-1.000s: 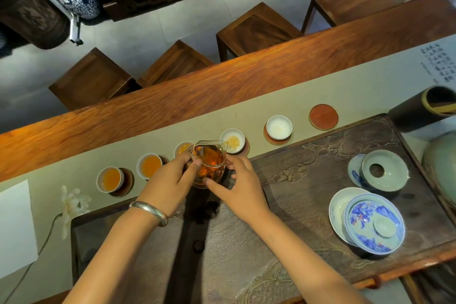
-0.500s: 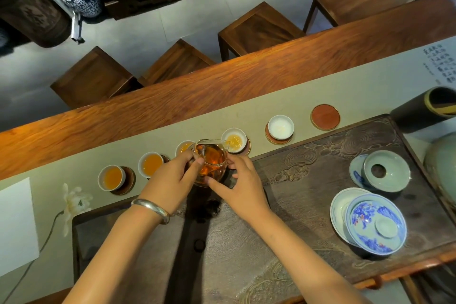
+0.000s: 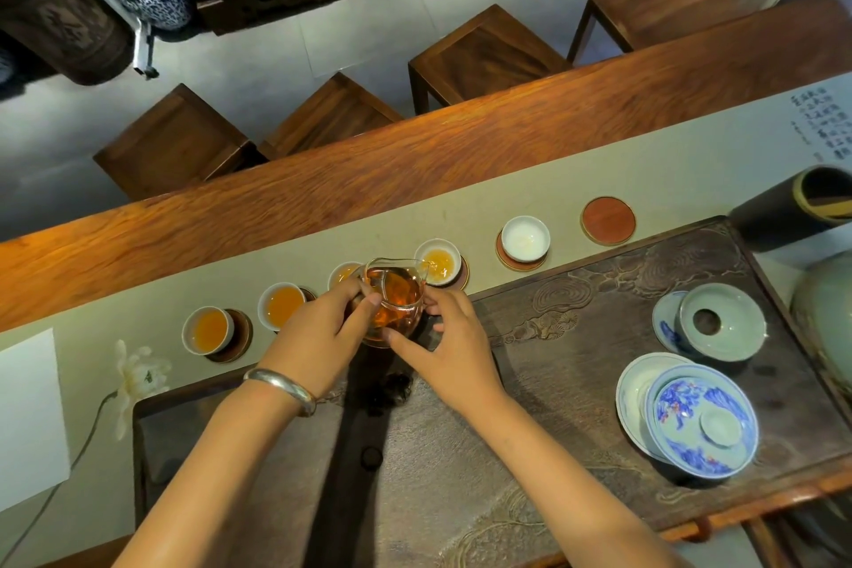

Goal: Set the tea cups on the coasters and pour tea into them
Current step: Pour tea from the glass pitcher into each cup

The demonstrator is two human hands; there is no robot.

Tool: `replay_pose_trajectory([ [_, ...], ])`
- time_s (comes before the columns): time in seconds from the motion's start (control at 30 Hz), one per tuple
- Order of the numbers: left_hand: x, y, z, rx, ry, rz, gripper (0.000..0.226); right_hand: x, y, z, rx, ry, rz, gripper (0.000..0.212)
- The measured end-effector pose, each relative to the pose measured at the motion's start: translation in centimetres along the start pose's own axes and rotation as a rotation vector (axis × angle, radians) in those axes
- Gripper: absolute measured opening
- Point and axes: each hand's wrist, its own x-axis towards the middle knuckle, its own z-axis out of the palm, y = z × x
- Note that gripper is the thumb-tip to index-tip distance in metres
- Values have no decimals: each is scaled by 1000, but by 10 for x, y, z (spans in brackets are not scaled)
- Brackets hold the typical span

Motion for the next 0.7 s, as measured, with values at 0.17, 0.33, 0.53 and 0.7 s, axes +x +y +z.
replay_pose_trajectory([
  [0.17, 0, 0, 0, -1, -4, 1, 21, 0, 0, 1, -6, 1, -3, 73],
  [0.33, -1, 0, -1, -7, -3, -2, 24, 0, 1, 1, -7, 3, -11, 72],
  [0.53, 1, 1, 0, -13, -8, 6, 23, 0, -1, 1, -6, 6, -24, 69],
  [0.7, 1, 1, -1, -13, -6, 4, 24, 1, -1, 0, -12, 12, -25, 69],
])
